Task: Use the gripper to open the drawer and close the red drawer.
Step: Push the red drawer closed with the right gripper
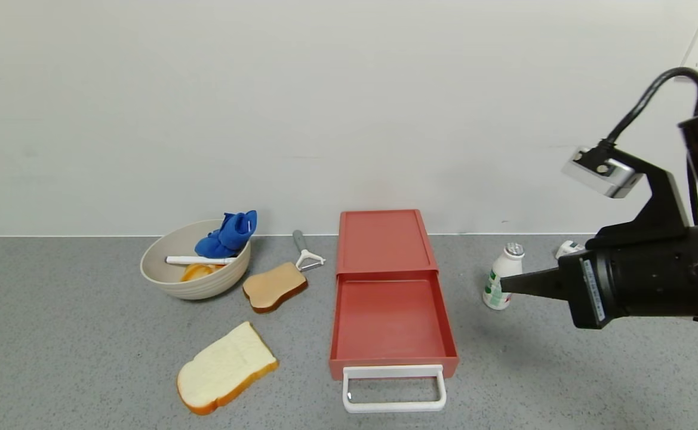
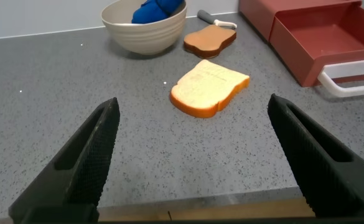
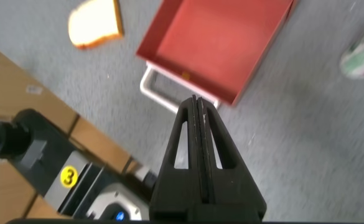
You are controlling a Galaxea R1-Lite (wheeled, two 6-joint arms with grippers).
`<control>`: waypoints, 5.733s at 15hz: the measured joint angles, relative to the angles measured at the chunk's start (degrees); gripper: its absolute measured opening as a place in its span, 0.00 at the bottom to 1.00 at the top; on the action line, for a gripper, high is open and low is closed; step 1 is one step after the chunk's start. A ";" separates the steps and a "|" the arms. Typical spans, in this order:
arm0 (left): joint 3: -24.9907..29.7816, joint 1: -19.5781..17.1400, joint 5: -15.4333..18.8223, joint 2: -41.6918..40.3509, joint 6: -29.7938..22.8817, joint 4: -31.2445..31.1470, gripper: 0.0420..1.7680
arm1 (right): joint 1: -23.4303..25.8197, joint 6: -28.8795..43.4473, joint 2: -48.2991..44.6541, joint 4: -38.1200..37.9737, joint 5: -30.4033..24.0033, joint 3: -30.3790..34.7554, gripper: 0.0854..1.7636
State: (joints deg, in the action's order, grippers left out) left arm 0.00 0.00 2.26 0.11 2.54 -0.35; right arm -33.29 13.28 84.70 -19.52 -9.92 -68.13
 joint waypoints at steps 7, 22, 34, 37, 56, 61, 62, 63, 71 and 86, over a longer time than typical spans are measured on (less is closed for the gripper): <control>0.00 0.00 0.02 0.00 -0.06 0.02 0.97 | 14.08 -4.77 -6.62 27.11 -16.36 18.08 0.02; 0.00 0.00 0.00 0.00 -0.11 0.02 0.97 | 7.28 -0.88 -2.07 10.18 -4.55 6.36 0.02; 0.00 0.00 0.02 0.00 -0.01 0.00 0.97 | -13.42 14.81 23.63 -1.69 5.33 -8.27 0.02; 0.00 0.00 0.02 0.00 0.00 0.02 0.97 | -15.76 17.59 28.61 -6.61 5.30 -12.68 0.02; 0.00 0.00 -0.06 0.00 0.16 0.00 0.97 | -16.40 21.78 45.76 -16.23 8.06 -29.93 0.02; 0.00 0.00 0.00 0.00 0.18 0.02 0.97 | -15.69 21.67 46.80 -16.23 8.11 -30.38 0.02; 0.00 0.00 0.02 0.00 0.24 0.02 0.97 | -15.57 21.67 47.02 -16.23 8.69 -30.56 0.02; 0.00 0.00 0.02 0.00 0.27 0.00 0.97 | -15.41 21.66 47.28 -16.23 9.83 -30.76 0.02; 0.00 0.00 -0.05 0.00 0.27 0.02 0.97 | -14.56 19.85 48.35 -16.47 13.47 -33.51 0.02; 0.00 0.00 -0.06 0.00 0.24 0.00 0.97 | -9.40 11.72 51.87 -16.18 13.95 -42.29 0.02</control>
State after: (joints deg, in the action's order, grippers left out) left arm 0.00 0.00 2.19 0.11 2.78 -0.35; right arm -42.69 24.99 136.57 -35.69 4.02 -110.42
